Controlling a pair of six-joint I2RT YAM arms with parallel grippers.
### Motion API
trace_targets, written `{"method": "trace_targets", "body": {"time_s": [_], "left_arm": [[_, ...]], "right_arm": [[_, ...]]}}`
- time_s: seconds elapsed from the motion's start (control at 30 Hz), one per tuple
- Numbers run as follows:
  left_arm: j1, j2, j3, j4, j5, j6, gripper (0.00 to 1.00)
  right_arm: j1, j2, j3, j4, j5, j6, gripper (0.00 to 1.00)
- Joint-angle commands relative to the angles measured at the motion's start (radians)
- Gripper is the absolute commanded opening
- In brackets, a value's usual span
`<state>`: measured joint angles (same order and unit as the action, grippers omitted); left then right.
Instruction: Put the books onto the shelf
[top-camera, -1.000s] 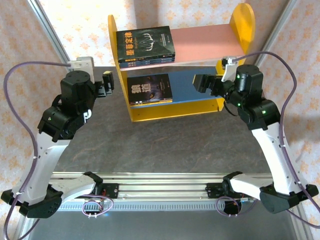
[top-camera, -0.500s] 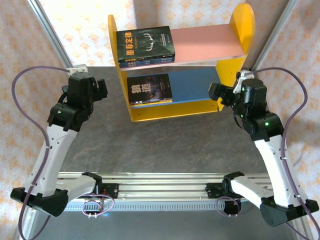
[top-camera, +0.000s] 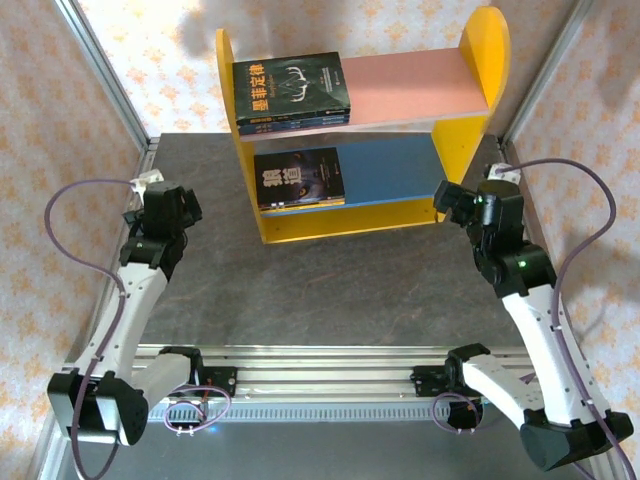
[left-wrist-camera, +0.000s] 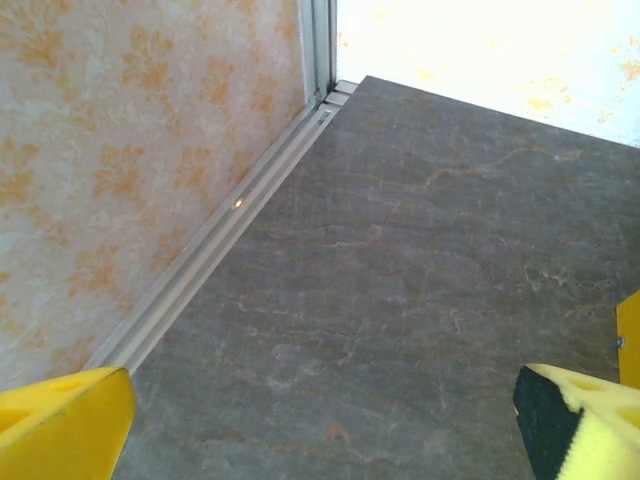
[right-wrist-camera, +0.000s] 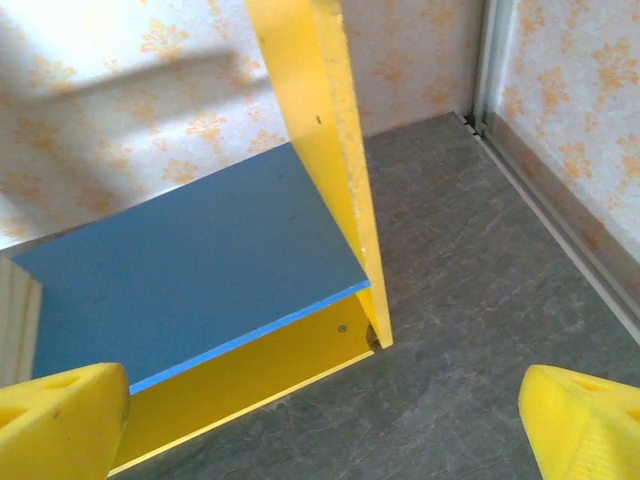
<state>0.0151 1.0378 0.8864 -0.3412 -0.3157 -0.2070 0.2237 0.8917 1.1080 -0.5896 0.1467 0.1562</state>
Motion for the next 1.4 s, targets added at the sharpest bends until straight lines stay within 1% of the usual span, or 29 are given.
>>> {"method": "trace_targets", "body": {"time_s": [0.0,0.1,0.23,0.4,0.53,0.63,0.7,0.83,0.93,1.0,1.03,1.1,1.2,1.23,1.3,1.37], "left_arm": [[0.038,0.001,-0.131,0.305,0.105,0.052,0.99],[0.041,0.026,-0.252,0.475,0.094,0.062,0.99],[0.045,0.063,-0.359,0.633,0.094,0.077,0.99],[0.053,0.116,-0.462,0.835,0.137,0.118,0.99],[0.063,0.196,-0.497,0.961,0.202,0.127,0.99],[0.073,0.266,-0.525,1.090,0.264,0.112,0.99],[0.073,0.310,-0.526,1.113,0.292,0.118,0.99],[0.074,0.398,-0.560,1.251,0.357,0.140,1.00],[0.073,0.453,-0.581,1.361,0.435,0.171,0.99],[0.073,0.512,-0.583,1.433,0.429,0.167,0.99],[0.072,0.513,-0.578,1.424,0.427,0.166,0.99],[0.072,0.477,-0.534,1.270,0.399,0.162,0.99],[0.041,0.493,-0.524,1.277,0.343,0.181,0.99],[0.039,0.486,-0.519,1.252,0.339,0.181,0.99],[0.035,0.495,-0.524,1.276,0.332,0.184,0.99],[0.034,0.488,-0.518,1.257,0.337,0.185,0.99]], "right_arm": [[-0.013,-0.008,-0.025,0.071,0.059,0.004,0.99],[-0.018,-0.014,-0.057,0.103,0.066,0.003,0.99],[-0.022,-0.017,-0.090,0.134,0.074,-0.011,1.00],[-0.024,-0.056,-0.239,0.303,0.067,-0.040,1.00],[-0.031,-0.050,-0.296,0.350,0.056,-0.041,1.00],[-0.032,-0.056,-0.345,0.407,0.027,-0.072,1.00],[-0.033,-0.071,-0.387,0.465,0.021,-0.096,1.00],[-0.034,-0.096,-0.478,0.591,0.007,-0.150,1.00],[-0.037,-0.089,-0.521,0.651,0.001,-0.170,1.00],[-0.043,-0.078,-0.553,0.691,-0.011,-0.183,1.00],[-0.046,-0.071,-0.569,0.713,-0.016,-0.186,1.00],[-0.056,-0.049,-0.603,0.767,-0.041,-0.201,1.00],[-0.074,-0.019,-0.664,0.889,-0.061,-0.199,1.00],[-0.091,-0.008,-0.681,0.921,-0.081,-0.194,1.00],[-0.127,0.015,-0.695,0.957,-0.119,-0.188,1.00],[-0.170,0.044,-0.709,0.998,-0.160,-0.182,1.00]]}}
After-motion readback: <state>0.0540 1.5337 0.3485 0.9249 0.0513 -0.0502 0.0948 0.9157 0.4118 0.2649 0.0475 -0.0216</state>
